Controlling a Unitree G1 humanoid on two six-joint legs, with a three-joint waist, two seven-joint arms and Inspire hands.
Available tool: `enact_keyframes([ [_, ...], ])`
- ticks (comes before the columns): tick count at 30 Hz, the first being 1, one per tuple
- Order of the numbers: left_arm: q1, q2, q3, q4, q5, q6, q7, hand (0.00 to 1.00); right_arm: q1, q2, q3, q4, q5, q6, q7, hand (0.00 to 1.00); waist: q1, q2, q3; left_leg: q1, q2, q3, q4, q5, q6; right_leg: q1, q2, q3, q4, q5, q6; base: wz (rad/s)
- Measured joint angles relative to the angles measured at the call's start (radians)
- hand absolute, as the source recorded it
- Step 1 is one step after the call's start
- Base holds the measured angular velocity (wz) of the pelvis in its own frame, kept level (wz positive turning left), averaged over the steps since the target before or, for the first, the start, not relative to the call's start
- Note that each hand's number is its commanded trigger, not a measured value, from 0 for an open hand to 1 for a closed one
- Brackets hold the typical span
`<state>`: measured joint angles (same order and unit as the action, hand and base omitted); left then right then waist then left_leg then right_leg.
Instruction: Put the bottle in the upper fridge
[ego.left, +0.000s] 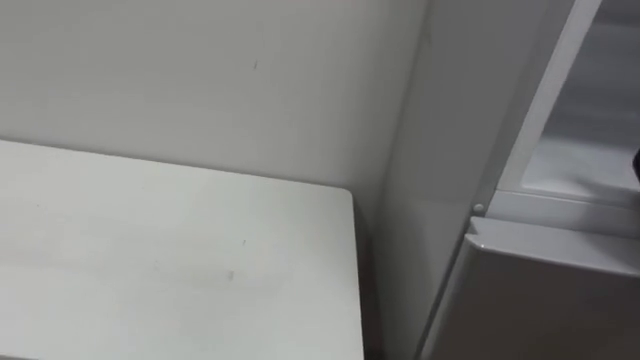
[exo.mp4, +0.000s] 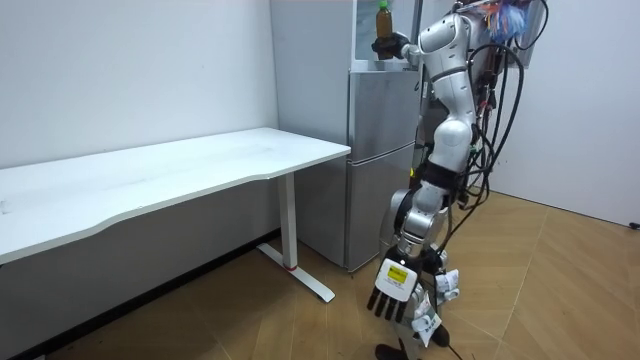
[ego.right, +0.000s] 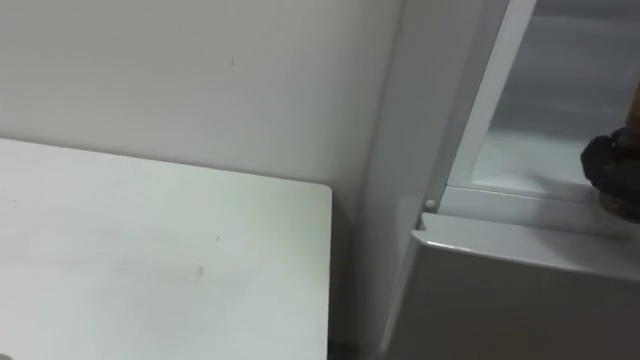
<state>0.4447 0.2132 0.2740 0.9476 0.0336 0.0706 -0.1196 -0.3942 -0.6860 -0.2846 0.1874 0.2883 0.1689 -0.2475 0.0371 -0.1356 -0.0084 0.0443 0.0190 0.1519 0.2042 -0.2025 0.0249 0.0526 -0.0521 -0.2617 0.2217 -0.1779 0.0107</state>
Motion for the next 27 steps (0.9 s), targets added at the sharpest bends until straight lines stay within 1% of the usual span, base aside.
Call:
enact_keyframes([
  [1,0.003,0.000,0.000,-0.005,0.000,0.004,0.001,0.00,-0.001,-0.003,0.000,0.000,0.003,0.000,-0.006,1.00,0.000,0.000,-0.0001,0.002,0.000,-0.001,0.000,0.000,-0.001,0.000,0.000,-0.002,0.000,0.000,0.000,0.09],
  [3,0.009,-0.001,0.000,-0.015,0.000,0.013,0.001,0.00,-0.002,-0.019,0.000,0.000,0.017,0.000,-0.017,1.00,0.015,0.000,-0.0002,0.001,0.001,-0.002,-0.002,-0.001,-0.001,0.001,0.000,-0.004,0.000,0.000,0.000,0.00],
  [4,0.010,0.000,0.000,-0.017,0.000,0.014,0.001,0.00,-0.002,-0.020,0.000,0.000,0.019,0.000,-0.021,1.00,0.020,-0.001,-0.0002,0.001,0.001,-0.002,-0.002,-0.001,-0.001,0.003,0.000,-0.006,0.000,0.000,0.000,0.04],
  [5,0.011,0.000,0.000,-0.018,0.000,0.014,0.004,0.00,-0.003,-0.021,0.001,0.000,0.029,0.000,-0.028,1.00,0.023,-0.001,0.0001,-0.001,0.000,-0.007,-0.001,-0.001,-0.001,0.004,-0.001,-0.016,0.001,0.000,0.000,0.09],
  [7,0.012,0.000,0.000,-0.018,0.000,0.014,0.007,0.00,-0.011,-0.022,0.013,0.000,0.047,0.001,-0.043,1.00,0.023,-0.001,0.0002,-0.002,-0.001,-0.013,0.000,0.000,-0.001,0.002,-0.002,-0.019,0.002,0.000,0.000,0.08],
  [8,0.013,0.000,0.000,-0.018,0.001,0.014,0.008,0.00,-0.024,-0.022,0.027,0.000,0.065,0.001,-0.048,1.00,0.025,-0.001,0.0002,-0.002,0.000,-0.013,0.000,0.000,-0.002,0.005,-0.001,-0.019,0.002,0.000,0.000,0.04],
  [11,0.013,0.000,0.000,-0.016,0.006,0.013,0.008,0.00,-0.066,-0.023,0.064,0.012,0.092,0.001,-0.050,1.00,0.024,-0.003,0.0050,-0.001,0.000,-0.020,0.002,-0.001,-0.003,0.014,0.000,-0.029,-0.001,0.000,0.000,0.07],
  [14,0.013,0.000,0.003,-0.018,0.012,0.013,0.005,0.00,-0.119,-0.025,0.077,0.040,0.109,0.001,-0.047,1.00,0.028,-0.008,0.0078,-0.007,0.001,-0.025,0.002,-0.002,-0.004,0.012,0.000,-0.039,-0.001,0.000,0.000,0.06],
  [16,0.013,0.000,0.012,-0.019,0.020,0.016,0.001,0.00,-0.152,-0.026,0.077,0.073,0.116,0.001,-0.044,1.00,0.035,-0.010,0.0060,-0.015,0.000,-0.027,0.002,-0.002,-0.004,0.006,0.000,-0.040,-0.001,0.000,0.000,0.02],
  [17,0.014,0.000,0.021,-0.019,0.019,0.018,0.000,0.00,-0.169,-0.026,0.077,0.092,0.126,0.001,-0.042,1.00,0.046,-0.011,0.0053,-0.017,0.000,-0.028,0.009,-0.002,-0.004,0.004,0.000,-0.043,-0.001,0.000,0.000,0.04],
  [19,0.014,0.000,0.028,-0.018,0.019,0.025,0.000,0.00,-0.177,-0.026,0.077,0.116,0.135,0.001,-0.031,1.00,0.052,-0.011,0.0054,-0.020,0.000,-0.032,0.015,-0.002,-0.004,0.004,0.000,-0.047,-0.001,0.000,0.000,0.09],
  [22,0.015,0.001,0.029,-0.019,0.015,0.042,0.006,0.00,-0.196,-0.027,0.124,0.194,0.162,0.007,0.000,1.00,0.055,-0.009,0.0059,-0.024,-0.002,-0.049,0.020,-0.002,-0.004,0.009,-0.002,-0.062,-0.001,0.000,0.000,0.16],
  [23,0.015,0.001,0.029,-0.019,0.014,0.047,0.006,0.00,-0.196,-0.027,0.144,0.219,0.173,0.023,0.013,1.00,0.056,-0.007,0.0057,-0.025,-0.005,-0.055,0.020,-0.002,-0.004,0.013,-0.003,-0.070,-0.002,0.000,0.000,0.15],
  [24,0.015,0.001,0.029,-0.019,0.014,0.054,0.007,0.00,-0.196,-0.027,0.158,0.239,0.180,0.043,0.028,1.00,0.065,-0.003,0.0035,-0.024,-0.009,-0.060,0.019,-0.002,-0.004,0.014,-0.003,-0.073,-0.001,-0.001,0.000,0.11],
  [25,0.015,0.000,0.029,-0.019,0.014,0.056,0.007,0.00,-0.198,-0.028,0.151,0.240,0.182,0.042,0.025,1.00,0.072,0.001,0.0016,-0.024,-0.010,-0.060,0.019,-0.002,-0.004,0.013,-0.004,-0.073,-0.002,-0.001,0.001,0.05],
  [26,0.020,-0.001,0.029,-0.019,0.013,0.059,0.007,0.00,-0.211,-0.033,0.148,0.254,0.182,0.043,0.021,1.00,0.077,0.007,-0.0023,-0.020,-0.011,-0.060,0.018,-0.002,-0.003,0.017,-0.005,-0.073,-0.001,-0.001,0.001,0.00],
  [27,0.023,0.002,0.028,-0.020,0.007,0.063,0.008,0.00,-0.217,-0.034,0.155,0.274,0.189,0.042,0.020,1.00,0.082,0.011,-0.0027,-0.013,-0.010,-0.061,0.018,-0.001,-0.003,0.025,-0.005,-0.075,-0.002,-0.002,0.002,0.04],
])
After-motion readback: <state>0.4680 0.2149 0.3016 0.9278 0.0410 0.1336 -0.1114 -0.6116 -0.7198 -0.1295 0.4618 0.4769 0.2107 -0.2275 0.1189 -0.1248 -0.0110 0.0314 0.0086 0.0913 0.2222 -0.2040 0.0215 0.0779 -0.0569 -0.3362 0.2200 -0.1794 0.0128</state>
